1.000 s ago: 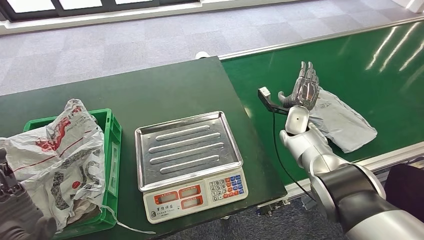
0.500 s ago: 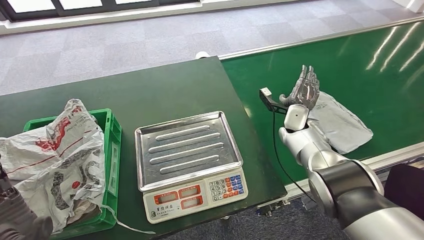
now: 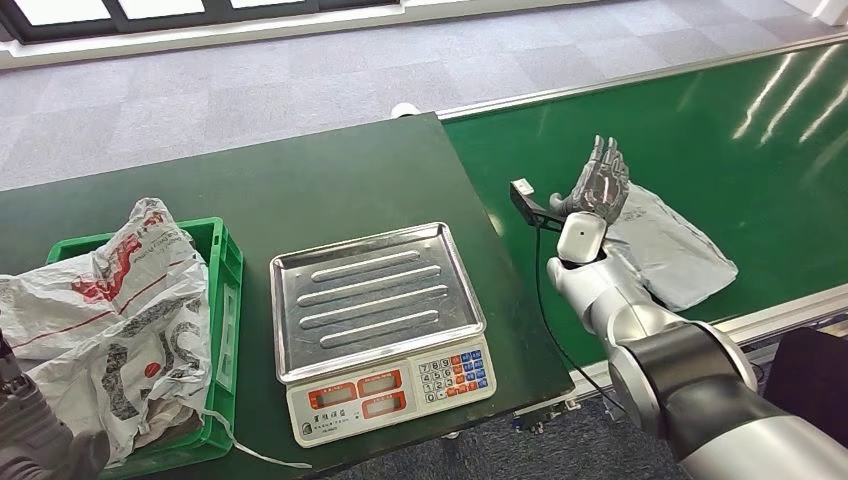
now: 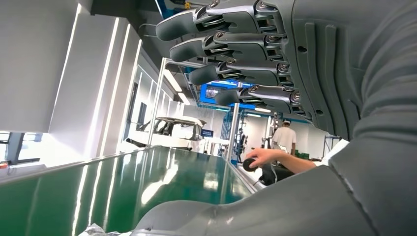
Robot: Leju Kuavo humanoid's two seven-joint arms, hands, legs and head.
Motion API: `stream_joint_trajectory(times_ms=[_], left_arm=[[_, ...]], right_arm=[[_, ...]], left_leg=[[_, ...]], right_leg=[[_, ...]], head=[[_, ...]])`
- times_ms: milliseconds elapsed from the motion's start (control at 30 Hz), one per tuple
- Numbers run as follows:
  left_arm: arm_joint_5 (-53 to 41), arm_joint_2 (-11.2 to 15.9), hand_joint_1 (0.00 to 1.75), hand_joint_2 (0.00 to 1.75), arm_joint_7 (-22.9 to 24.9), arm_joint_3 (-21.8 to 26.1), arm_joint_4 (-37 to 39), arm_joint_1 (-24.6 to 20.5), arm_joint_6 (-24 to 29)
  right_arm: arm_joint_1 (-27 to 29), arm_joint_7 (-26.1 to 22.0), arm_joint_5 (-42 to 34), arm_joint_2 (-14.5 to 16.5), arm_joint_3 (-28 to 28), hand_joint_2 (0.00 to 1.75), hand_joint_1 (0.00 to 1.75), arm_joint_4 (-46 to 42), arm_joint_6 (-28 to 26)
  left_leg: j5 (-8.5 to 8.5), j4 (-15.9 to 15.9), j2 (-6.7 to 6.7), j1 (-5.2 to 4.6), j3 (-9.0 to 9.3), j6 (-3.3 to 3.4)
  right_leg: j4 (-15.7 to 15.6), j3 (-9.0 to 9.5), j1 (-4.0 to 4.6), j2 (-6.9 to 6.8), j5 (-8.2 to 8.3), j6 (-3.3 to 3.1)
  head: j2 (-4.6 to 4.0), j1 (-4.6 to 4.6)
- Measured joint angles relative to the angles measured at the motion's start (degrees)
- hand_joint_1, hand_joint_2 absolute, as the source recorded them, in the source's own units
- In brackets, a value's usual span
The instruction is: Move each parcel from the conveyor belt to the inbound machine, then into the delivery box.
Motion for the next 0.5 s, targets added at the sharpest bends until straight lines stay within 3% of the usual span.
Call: stream_joint_trajectory(times_ms=[167, 367, 500], left_arm=[[-0.1, 0.0, 0.0, 1.75, 0.0, 0.0, 0.1, 0.0, 0.0], [-0.6, -0.1, 0.0, 1.75, 0.0, 0.0, 0.7, -0.1, 0.1], [-1.0, -0.1, 0.0, 1.75, 0.0, 0.0, 1.0, -0.2, 0.7]], right_arm=[[0.4, 0.8, 0.0, 0.1, -0.1, 1.75, 0.0, 0.0, 1.2], [0.9, 1.1, -0.4, 0.3, -2.9, 1.75, 0.0, 0.0, 10.5], [1.7, 1.0, -0.2, 0.3, -5.3, 1.75, 0.0, 0.1, 13.0]], left_leg=[[0.0, 0.0, 0.0, 0.0, 0.01, 0.0], [0.0, 0.0, 0.01, 0.0, 0.01, 0.0], [0.0, 0.0, 0.0, 0.0, 0.0, 0.0]], right_leg=[[0.0, 0.0, 0.0, 0.01, 0.0, 0.0], [0.0, -0.01, 0.0, 0.01, 0.0, 0.0], [0.0, -0.01, 0.0, 0.01, 0.0, 0.0]], head=[[-0.01, 0.0], [0.0, -0.01], [-0.01, 0.0]])
